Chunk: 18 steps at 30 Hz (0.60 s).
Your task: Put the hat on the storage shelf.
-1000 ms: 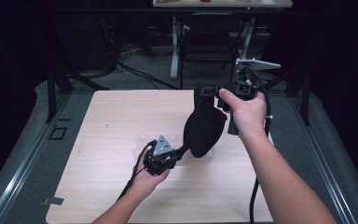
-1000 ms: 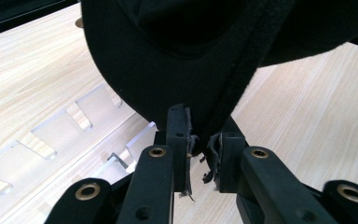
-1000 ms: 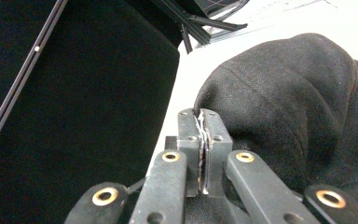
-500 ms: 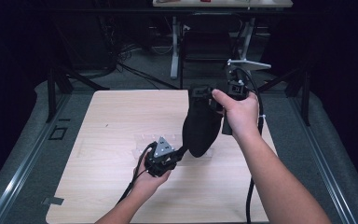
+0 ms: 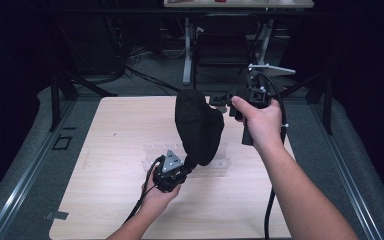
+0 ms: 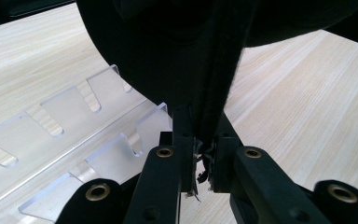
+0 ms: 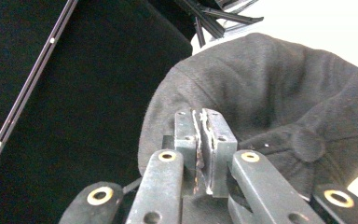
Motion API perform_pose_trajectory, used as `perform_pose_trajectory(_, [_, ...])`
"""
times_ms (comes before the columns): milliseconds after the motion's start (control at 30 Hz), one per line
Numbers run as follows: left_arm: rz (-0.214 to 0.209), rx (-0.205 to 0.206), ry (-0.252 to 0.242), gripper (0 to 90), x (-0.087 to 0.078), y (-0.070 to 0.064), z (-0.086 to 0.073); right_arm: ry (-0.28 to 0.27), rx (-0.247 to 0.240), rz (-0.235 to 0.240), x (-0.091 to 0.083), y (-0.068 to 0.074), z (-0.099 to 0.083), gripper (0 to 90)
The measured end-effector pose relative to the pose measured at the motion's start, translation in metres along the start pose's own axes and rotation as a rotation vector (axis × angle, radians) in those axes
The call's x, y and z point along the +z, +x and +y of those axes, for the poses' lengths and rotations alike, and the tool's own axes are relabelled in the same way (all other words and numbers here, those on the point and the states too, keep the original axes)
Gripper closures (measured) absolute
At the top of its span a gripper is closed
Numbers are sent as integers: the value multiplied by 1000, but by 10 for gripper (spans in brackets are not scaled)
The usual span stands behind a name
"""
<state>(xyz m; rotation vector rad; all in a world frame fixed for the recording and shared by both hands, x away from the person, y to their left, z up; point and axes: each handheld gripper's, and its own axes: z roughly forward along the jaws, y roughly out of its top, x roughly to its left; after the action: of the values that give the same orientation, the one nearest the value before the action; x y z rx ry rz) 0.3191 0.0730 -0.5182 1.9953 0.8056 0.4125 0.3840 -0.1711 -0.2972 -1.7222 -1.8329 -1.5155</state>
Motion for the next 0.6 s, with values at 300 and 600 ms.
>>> perform_pose_trajectory(300, [-11,-21,-4,843,0,4,-6,-23,-2,-23,-13,-9,-1,837])
perform_pose_trajectory(600, [-30,-59,10,843,3,10,-16,-37,0,-49,-24,-17,-3,832])
